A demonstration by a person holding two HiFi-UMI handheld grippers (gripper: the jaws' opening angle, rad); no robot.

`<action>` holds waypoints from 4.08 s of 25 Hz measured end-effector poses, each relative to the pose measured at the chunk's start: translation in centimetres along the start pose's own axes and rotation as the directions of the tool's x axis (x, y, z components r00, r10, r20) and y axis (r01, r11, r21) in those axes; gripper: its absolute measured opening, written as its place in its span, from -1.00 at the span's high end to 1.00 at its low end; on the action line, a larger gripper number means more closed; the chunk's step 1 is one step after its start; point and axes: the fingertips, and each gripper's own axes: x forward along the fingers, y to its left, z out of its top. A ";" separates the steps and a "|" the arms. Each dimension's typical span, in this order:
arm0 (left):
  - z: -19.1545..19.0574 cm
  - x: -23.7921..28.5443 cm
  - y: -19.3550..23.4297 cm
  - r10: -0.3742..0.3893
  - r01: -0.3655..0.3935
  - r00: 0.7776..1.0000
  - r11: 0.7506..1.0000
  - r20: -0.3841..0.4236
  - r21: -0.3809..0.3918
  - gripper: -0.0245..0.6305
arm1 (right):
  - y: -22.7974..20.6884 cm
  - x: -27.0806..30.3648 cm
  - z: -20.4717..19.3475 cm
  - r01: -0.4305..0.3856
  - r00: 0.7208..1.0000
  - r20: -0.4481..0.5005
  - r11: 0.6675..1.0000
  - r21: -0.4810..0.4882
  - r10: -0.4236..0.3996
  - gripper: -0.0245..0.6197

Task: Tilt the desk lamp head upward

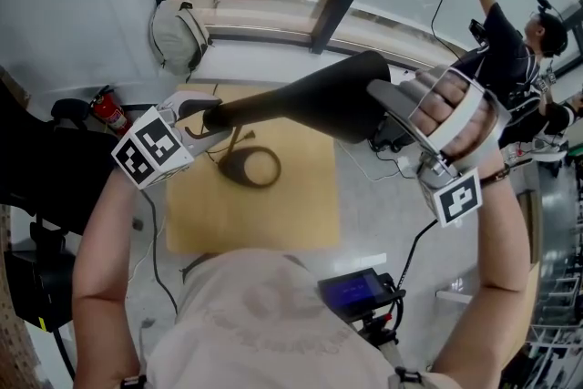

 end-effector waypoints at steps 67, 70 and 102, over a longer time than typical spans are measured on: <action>0.9 0.0 0.6 -0.010 0.018 0.995 0.997 0.098 -0.078 0.28 | -5.5 -0.4 -4.3 0.277 0.956 -0.242 0.779 0.562 -0.165 0.88; 1.3 0.1 0.8 -0.001 0.009 0.991 0.998 0.133 -0.060 0.28 | -4.4 -0.1 -3.9 0.247 0.964 -0.234 0.767 0.592 -0.129 0.89; -6.2 -5.6 -6.9 0.112 0.018 0.936 0.932 0.335 -0.363 0.82 | 8.8 -7.4 7.0 0.294 0.949 -0.315 -0.459 0.839 0.032 0.88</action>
